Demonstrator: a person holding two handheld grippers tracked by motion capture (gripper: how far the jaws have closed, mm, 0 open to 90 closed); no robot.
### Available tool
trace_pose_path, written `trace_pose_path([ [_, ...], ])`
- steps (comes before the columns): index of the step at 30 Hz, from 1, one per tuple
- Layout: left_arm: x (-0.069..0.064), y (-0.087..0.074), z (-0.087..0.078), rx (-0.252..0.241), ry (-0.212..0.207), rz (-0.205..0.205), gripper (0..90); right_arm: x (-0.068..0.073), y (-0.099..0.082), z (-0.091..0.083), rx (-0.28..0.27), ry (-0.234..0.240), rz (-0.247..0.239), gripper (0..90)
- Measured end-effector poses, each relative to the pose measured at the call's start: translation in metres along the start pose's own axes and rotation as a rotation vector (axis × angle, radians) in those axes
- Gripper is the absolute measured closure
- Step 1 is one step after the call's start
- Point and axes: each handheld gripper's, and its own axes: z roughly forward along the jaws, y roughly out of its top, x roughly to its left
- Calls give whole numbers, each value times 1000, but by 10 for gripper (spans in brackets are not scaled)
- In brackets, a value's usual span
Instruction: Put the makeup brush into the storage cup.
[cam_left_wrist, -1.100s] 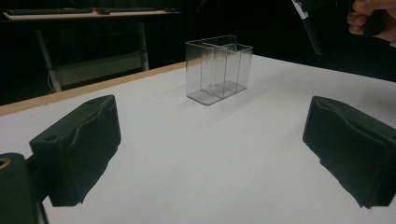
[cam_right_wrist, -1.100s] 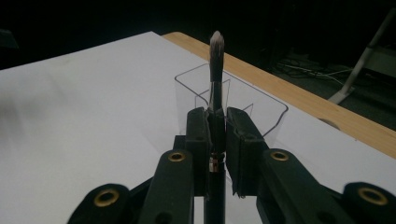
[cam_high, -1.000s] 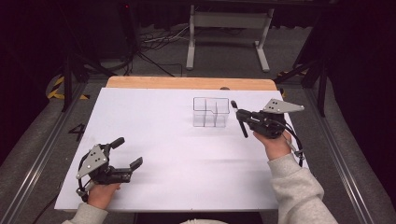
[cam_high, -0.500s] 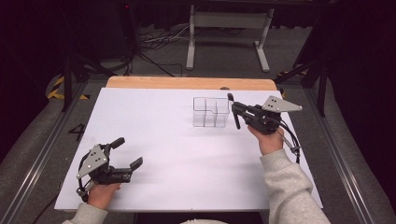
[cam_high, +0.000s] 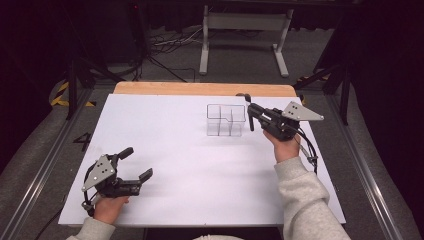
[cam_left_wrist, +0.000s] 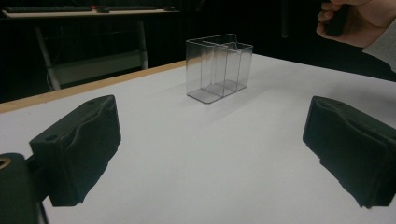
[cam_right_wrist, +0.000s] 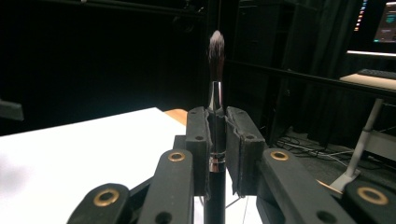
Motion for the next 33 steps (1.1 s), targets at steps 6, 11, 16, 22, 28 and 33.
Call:
trace_pose_path([
  [6, 0, 0, 1, 0, 0, -1, 50, -7, 2, 4, -48, -19, 20, 801],
  [11, 0, -1, 1, 1, 0, -5, 49, -10, 6, 9, -57, -28, 20, 801],
  [16, 1, -1, 1, 2, -1, -8, 50, -13, 6, 16, -78, -46, 9, 801],
  [22, 2, -1, 1, 3, 0, -7, 49, -20, 0, 23, -84, -62, 36, 801],
  [28, 2, -1, 1, 4, 0, -7, 49, -22, -5, 33, -86, -54, 53, 801],
  [33, 2, -1, 1, 0, 0, -10, 50, -23, -7, 40, -91, -57, 54, 801],
])
